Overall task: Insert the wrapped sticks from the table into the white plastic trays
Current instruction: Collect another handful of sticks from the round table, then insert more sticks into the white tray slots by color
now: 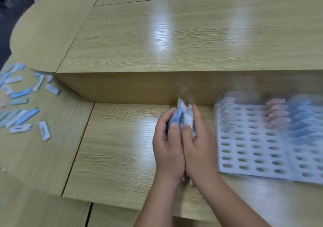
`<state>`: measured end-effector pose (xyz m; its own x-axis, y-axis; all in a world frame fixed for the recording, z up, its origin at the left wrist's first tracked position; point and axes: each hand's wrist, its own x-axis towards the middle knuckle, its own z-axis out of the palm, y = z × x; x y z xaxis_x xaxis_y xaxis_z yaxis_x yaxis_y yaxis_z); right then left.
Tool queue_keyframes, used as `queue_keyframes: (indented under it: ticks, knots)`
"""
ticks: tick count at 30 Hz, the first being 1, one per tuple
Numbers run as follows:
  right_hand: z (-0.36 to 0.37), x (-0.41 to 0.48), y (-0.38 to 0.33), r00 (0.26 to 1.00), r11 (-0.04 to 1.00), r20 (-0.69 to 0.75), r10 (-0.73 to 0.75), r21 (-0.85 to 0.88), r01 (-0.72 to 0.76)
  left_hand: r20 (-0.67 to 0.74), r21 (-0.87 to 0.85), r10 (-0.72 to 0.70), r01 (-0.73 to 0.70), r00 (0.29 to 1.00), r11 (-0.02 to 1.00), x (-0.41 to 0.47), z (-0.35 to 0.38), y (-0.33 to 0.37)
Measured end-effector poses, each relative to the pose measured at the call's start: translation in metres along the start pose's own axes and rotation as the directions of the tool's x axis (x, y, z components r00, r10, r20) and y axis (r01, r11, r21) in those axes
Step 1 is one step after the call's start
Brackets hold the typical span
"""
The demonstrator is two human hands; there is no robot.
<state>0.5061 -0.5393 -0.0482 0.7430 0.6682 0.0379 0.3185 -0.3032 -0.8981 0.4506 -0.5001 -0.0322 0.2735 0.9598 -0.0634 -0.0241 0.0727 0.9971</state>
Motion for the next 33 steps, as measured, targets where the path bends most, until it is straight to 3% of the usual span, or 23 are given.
queue_keyframes:
  ticks: [4, 7, 12, 17, 23, 26, 30, 33]
  knots:
    - [0.006, 0.005, 0.006, 0.996, 0.999, -0.077, -0.043, -0.033, 0.041, -0.02, 0.18, 0.153, -0.147, 0.988, 0.973, 0.014, -0.002, -0.008]
    - [0.012, 0.01, 0.004, 0.984, 0.995, -0.168, -0.061, 0.073, 0.074, -0.091, 0.103, 0.171, -0.162, 0.981, 0.981, 0.018, -0.003, -0.01]
    - [0.011, 0.006, 0.004, 0.944, 0.975, -0.315, -0.103, 0.157, 0.159, -0.086, -0.037, 0.087, -0.09, 0.993, 0.995, 0.033, -0.011, -0.008]
    - [0.009, 0.002, 0.005, 0.951, 0.96, -0.169, -0.26, 0.063, 0.274, -0.099, -0.066, 0.089, -0.096, 0.991, 0.993, 0.038, -0.015, -0.009]
    - [-0.006, 0.008, -0.013, 0.943, 0.948, -0.138, -0.303, 0.06, 0.313, -0.116, -0.101, 0.134, -0.146, 0.984, 0.984, 0.048, -0.023, -0.004]
    - [-0.028, -0.012, -0.02, 0.949, 0.949, -0.029, -0.315, -0.009, 0.315, -0.092, -0.164, 0.11, -0.124, 0.99, 0.979, 0.049, -0.035, 0.0]
    - [-0.053, -0.059, -0.007, 0.963, 0.902, 0.026, -0.269, -0.342, 0.262, -0.055, 0.183, 0.122, -0.11, 0.991, 0.977, 0.032, -0.066, 0.001]
    - [-0.051, -0.078, 0.004, 0.966, 0.781, 0.017, -0.258, -0.585, 0.219, -0.013, 0.527, 0.055, -0.04, 0.998, 0.849, 0.018, -0.087, -0.008]
